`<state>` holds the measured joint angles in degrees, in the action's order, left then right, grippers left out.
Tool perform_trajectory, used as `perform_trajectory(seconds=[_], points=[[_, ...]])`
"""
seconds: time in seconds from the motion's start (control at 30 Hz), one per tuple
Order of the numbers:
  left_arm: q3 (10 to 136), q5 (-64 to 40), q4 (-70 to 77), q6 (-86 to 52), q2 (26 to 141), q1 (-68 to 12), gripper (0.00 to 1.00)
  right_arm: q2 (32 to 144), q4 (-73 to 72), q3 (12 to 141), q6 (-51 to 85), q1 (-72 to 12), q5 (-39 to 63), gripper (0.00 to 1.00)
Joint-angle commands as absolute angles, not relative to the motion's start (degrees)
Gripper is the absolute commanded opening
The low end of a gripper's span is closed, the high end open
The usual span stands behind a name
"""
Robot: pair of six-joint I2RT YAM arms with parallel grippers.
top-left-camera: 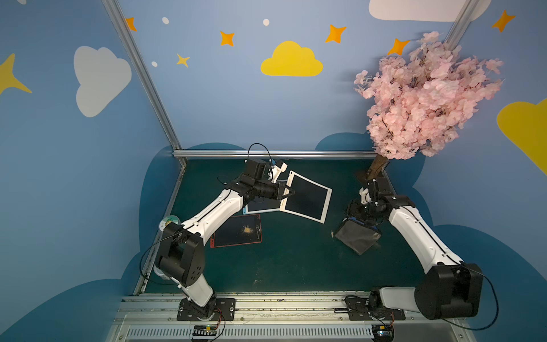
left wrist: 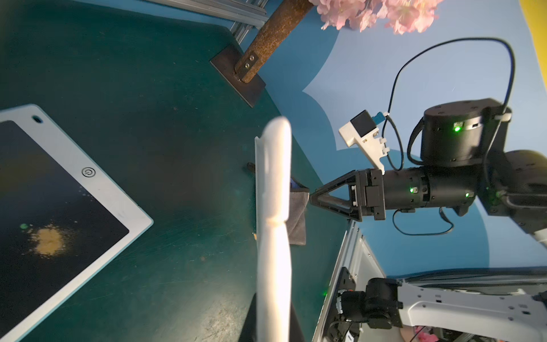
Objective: Wipe the drawing tablet
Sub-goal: Pick up the drawing tablet from the center of the board.
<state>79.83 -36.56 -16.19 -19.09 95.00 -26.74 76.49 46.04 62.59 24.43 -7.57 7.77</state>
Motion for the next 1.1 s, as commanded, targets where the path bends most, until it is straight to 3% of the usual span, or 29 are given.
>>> perform_trajectory(seconds=[0.0,0.13,0.23,0.33,0.43,0.57,0.83,1.07], points=[[84.3,-28.9,-24.7,-8.5,93.4,-28.4,0.03,75.3,49.8,62.0,26.5,-7.2,3.0,0.67],[81.1,-9.3,-23.5,9.0,89.3,-34.0,0.03,75.3,51.0,59.8,28.1,-6.8,0.0,0.69],[67.9,-2.6,-7.7,25.3,83.0,-39.3,0.03,76.7,53.0,59.1,30.2,-6.4,-4.0,0.69],[49.4,-10.6,13.4,47.6,75.9,-42.9,0.03,79.5,55.4,60.0,29.2,-6.0,-5.2,0.71],[40.5,-15.2,31.5,47.4,74.3,-43.0,0.03,82.9,55.9,60.6,28.2,-5.8,-4.2,0.71],[38.0,-21.2,29.2,57.0,72.2,-43.6,0.03,87.1,54.6,60.1,28.3,-5.6,-2.6,0.71],[33.5,-21.3,21.1,85.8,68.4,-46.7,0.03,94.7,52.2,59.7,27.9,-5.2,2.8,0.76],[28.1,-18.4,20.3,99.6,66.3,-47.9,0.03,98.4,50.7,59.1,27.8,-5.2,3.6,0.80]])
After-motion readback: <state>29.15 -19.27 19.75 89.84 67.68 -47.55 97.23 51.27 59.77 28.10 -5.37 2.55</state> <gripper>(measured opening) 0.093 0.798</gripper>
